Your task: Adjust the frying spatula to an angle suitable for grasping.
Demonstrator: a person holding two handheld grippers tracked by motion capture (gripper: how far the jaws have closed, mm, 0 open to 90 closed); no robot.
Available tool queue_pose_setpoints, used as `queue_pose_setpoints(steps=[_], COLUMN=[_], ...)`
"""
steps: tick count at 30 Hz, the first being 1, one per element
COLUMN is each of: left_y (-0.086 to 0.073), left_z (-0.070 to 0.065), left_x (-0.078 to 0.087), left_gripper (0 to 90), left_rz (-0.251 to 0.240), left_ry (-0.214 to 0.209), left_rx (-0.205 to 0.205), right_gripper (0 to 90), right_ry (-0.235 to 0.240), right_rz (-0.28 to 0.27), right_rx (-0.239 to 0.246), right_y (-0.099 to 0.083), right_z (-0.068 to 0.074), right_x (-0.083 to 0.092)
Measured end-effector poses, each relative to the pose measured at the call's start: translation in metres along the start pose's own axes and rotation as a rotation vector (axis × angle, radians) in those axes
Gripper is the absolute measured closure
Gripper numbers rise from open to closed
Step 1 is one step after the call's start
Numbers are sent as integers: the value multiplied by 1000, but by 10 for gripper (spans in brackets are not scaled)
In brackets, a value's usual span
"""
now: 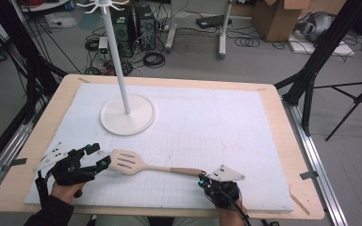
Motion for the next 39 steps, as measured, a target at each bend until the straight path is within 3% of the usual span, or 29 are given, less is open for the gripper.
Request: queue_pose_setpoints(steps=[6, 9, 11, 16, 28, 39], left_y=[0, 0, 1, 1, 0, -1], left_z=[0, 0, 0, 0, 1, 2], left_x=[0, 1, 1, 1, 1, 0], left_gripper=[231, 232, 241, 244, 244, 248], left_rz=[1, 3, -6, -7, -1, 9], left_ry=[-1, 3, 7, 8, 7, 8], left_rx=[3, 1, 0, 5, 4, 13], right_gripper=[892, 892, 893, 893, 892, 891], right_ry=[-41, -43, -57, -84, -113, -125], right_rz=[70, 64, 71, 84, 87, 90], right_rx=[31, 18, 50, 70, 54, 31], right_y=[-10, -9, -8, -7, -2, 17], right_z=[-7, -9, -10, -17, -32, -52], right_x=[-10, -12, -12, -14, -24, -59])
Point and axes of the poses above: each handheld gripper's, and its own axes: x roughly backward along the jaws, y roughly out of its top, z roughly to its left, the point moved 6 cm from there along -x, roughly forward along the jaws, and after that the axes turned 12 degrees about -z, right-handed, at the moved point
